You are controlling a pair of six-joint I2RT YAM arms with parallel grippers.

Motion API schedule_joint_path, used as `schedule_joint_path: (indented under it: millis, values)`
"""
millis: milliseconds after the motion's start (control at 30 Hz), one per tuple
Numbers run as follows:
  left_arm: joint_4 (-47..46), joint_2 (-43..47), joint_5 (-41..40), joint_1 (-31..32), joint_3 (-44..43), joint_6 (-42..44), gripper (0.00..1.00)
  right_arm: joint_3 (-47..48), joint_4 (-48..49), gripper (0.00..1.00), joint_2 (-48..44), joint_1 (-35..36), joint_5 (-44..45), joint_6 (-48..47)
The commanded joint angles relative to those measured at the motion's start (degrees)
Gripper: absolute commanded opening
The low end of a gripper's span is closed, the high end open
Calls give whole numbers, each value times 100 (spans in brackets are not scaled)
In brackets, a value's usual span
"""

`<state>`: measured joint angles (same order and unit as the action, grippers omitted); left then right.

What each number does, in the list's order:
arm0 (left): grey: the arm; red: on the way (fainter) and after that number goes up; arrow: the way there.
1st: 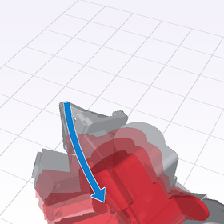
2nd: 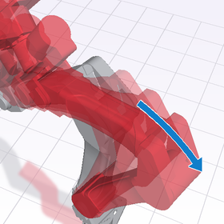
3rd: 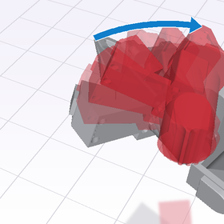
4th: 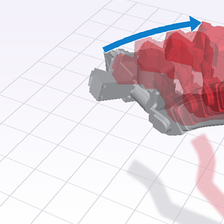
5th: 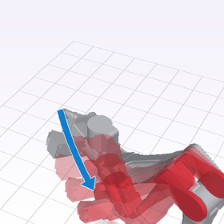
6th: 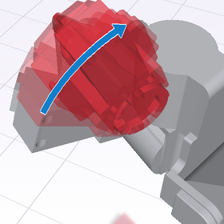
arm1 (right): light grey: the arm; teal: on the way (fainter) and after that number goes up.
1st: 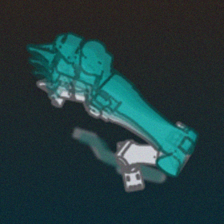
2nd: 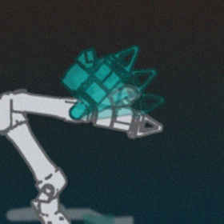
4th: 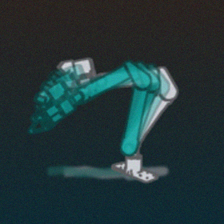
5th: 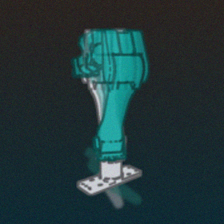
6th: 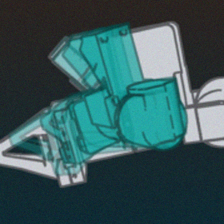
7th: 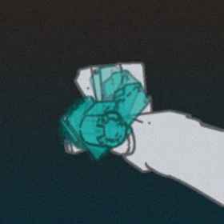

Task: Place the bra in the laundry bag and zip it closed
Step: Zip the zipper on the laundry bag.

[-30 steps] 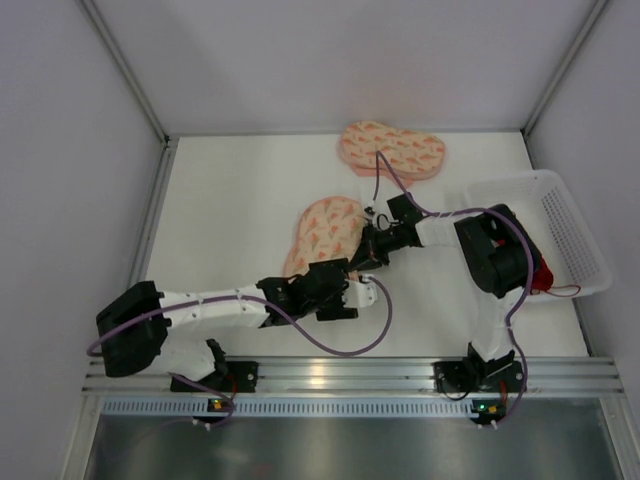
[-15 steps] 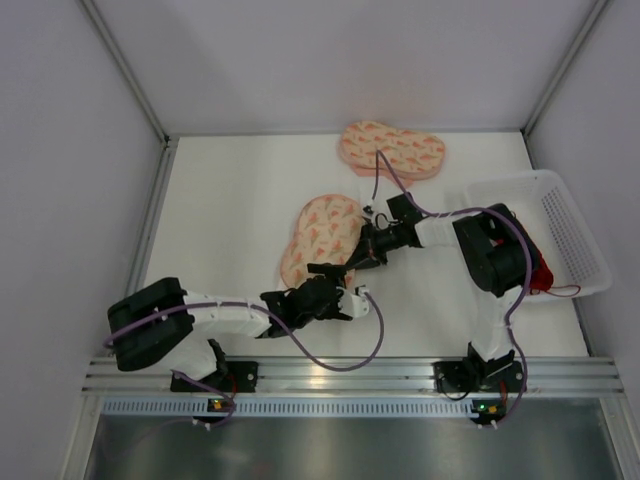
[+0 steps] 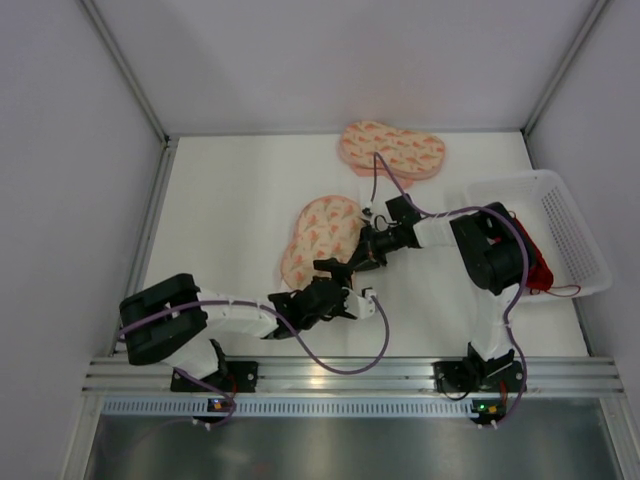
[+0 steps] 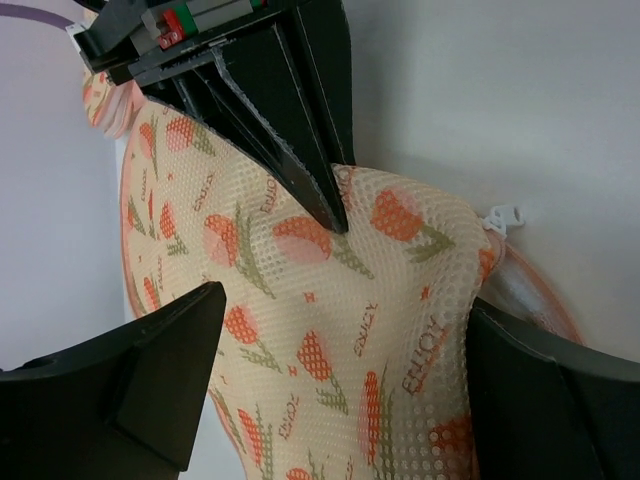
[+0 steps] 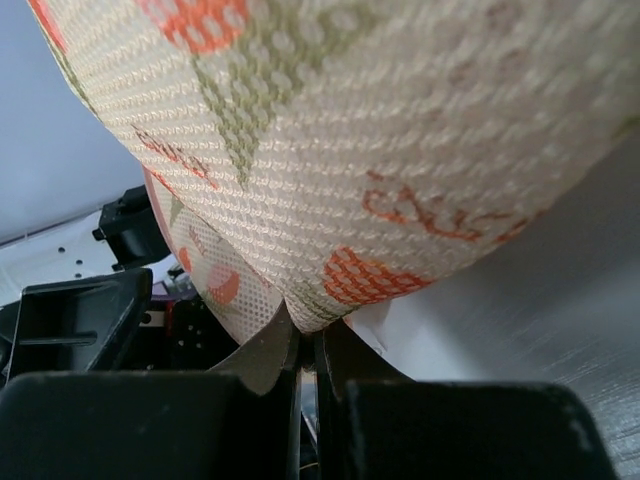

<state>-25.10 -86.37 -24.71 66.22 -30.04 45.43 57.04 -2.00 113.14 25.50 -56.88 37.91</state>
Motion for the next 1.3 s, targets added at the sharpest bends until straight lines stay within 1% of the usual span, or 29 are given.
schedule_joint_path:
  millis: [0,33,67,133,167,267,400,467,600,633,667,733,800,833,967,1033,1067,1167,1267]
  values:
    - [564,514,228,67,-309,-262,90,141,-204,0,94,166,-69,-223]
    - [933,637,360,67,-475,-367,90,150,-222,0,94,166,-34,-240]
    - [1685,865,753,67,-555,-542,88,159,-239,0,111,175,-16,-284]
    - [2227,1051,1063,76,-739,-701,88,194,-283,0,129,175,10,-302]
    - [2812,1174,1361,76,-810,-841,88,237,-327,0,147,175,19,-319]
    - [3439,1271,1670,67,-959,-1106,86,325,-415,0,129,166,19,-407]
    - [3793,1298,1732,76,-986,-1168,86,343,-486,0,129,175,46,-478]
    - [3951,1350,1794,76,-1021,-1159,83,352,-494,0,138,175,54,-495]
    - [4539,1649,2548,76,-1441,-967,73,352,-503,0,120,166,72,-495]
    - [4749,1684,2915,76,-1574,-827,68,352,-512,0,120,166,72,-486]
    - [4873,1632,3067,76,-1723,-695,65,352,-512,0,120,166,89,-460]
    - [5259,1422,3261,76,-2293,-449,61,335,-494,0,103,166,98,-425]
    - [5655,808,3323,76,-2811,-316,58,317,-442,0,77,184,90,-337]
    - [6005,362,3341,76,-3275,-220,56,317,-442,0,76,184,90,-328]
    - [6754,-581,3447,84,-4254,97,55,326,-485,0,68,193,133,-311]
    - [7018,-1133,3385,119,-4623,107,55,343,-503,0,68,193,177,-346]
    - [7289,-1302,3402,120,-4947,98,55,352,-521,0,76,193,178,-354]
    - [7589,-1821,3289,120,-5387,54,55,361,-573,0,68,201,204,-398]
    - [7704,-2287,2982,120,-5695,63,55,343,-573,0,59,210,248,-425]
